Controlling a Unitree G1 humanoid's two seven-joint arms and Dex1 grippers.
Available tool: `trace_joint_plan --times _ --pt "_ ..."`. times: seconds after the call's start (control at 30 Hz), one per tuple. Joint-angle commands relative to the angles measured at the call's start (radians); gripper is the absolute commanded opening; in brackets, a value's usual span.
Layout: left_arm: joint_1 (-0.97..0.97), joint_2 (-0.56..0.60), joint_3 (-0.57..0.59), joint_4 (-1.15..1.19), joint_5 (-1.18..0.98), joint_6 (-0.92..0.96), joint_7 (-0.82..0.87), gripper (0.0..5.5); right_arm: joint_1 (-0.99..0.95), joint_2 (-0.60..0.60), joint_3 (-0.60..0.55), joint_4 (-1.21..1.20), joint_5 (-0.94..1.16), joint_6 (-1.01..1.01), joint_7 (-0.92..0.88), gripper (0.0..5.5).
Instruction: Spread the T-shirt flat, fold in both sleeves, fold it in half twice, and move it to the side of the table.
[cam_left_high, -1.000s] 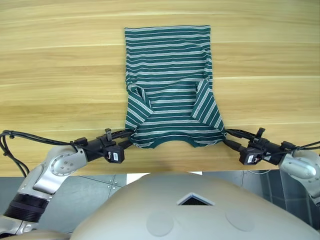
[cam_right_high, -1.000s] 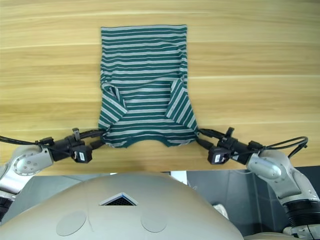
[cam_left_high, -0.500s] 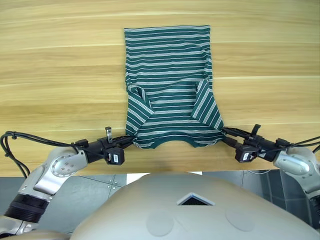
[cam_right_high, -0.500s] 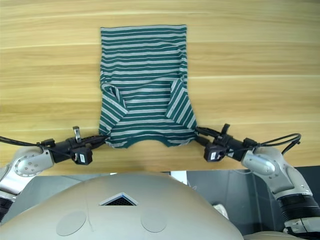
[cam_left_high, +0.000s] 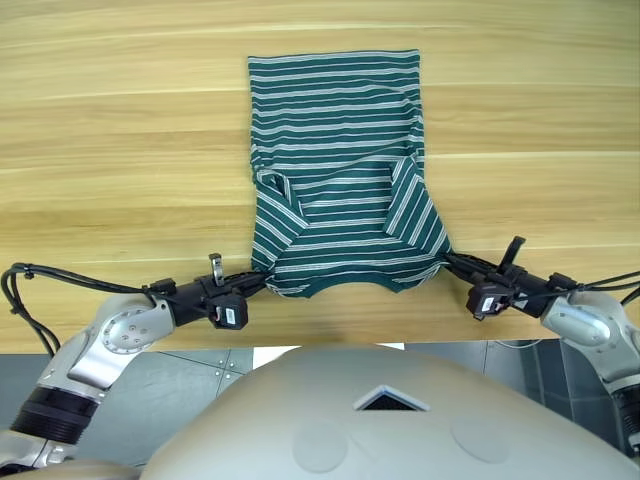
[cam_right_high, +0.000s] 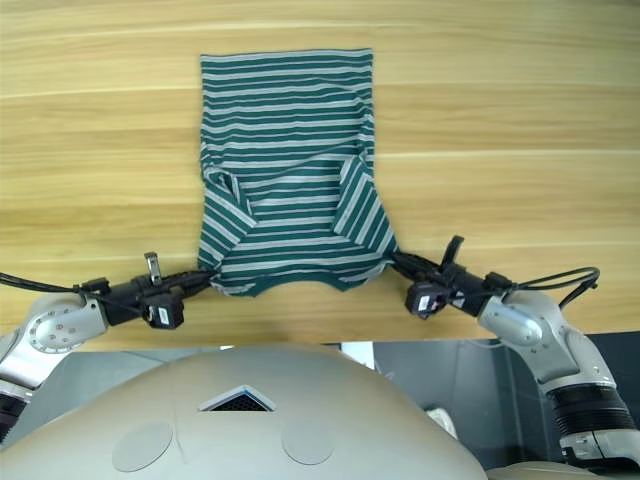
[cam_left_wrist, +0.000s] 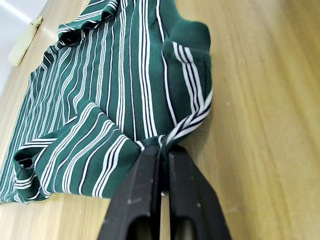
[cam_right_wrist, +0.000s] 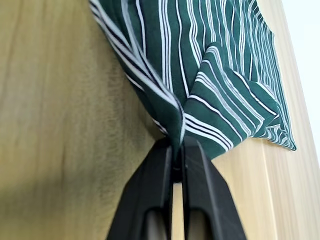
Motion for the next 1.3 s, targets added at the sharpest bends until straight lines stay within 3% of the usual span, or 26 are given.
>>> trace_joint_plan --times 0.03,0.23,0.33,0.47,0.83,1.03,1.3 --pt "0.058 0.011 -0.006 0.008 -0.007 0.018 -0.018 0.03 0.081 -0.029 -0.026 -0.065 0.087 -0.024 0.024 0.03" --pt "0.203 0.013 0.011 -0.082 -0.136 -0.020 -0.013 0.03 0.248 -0.061 -0.096 -0.148 0.261 -0.037 0.060 0.03" --pt "0.177 -0.016 0.060 -0.148 -0.248 -0.031 0.010 0.03 0.235 -0.034 -0.123 -0.206 0.377 -0.004 0.067 0.03" --pt "-0.019 -0.140 0.136 -0.061 -0.228 0.027 0.123 0.03 0.104 0.045 -0.123 -0.182 0.364 0.067 0.041 0.03" --pt "-0.437 -0.334 0.108 0.185 -0.126 0.183 0.221 0.03 -0.370 0.278 -0.059 -0.075 0.205 0.334 -0.068 0.03" --pt "-0.653 -0.402 0.078 0.449 -0.052 0.152 0.286 0.03 -0.662 0.385 -0.002 0.193 0.080 0.382 -0.175 0.03" --pt "-0.893 -0.450 0.062 0.804 0.004 0.070 0.391 0.03 -0.902 0.464 0.068 0.560 0.004 0.322 -0.274 0.03"
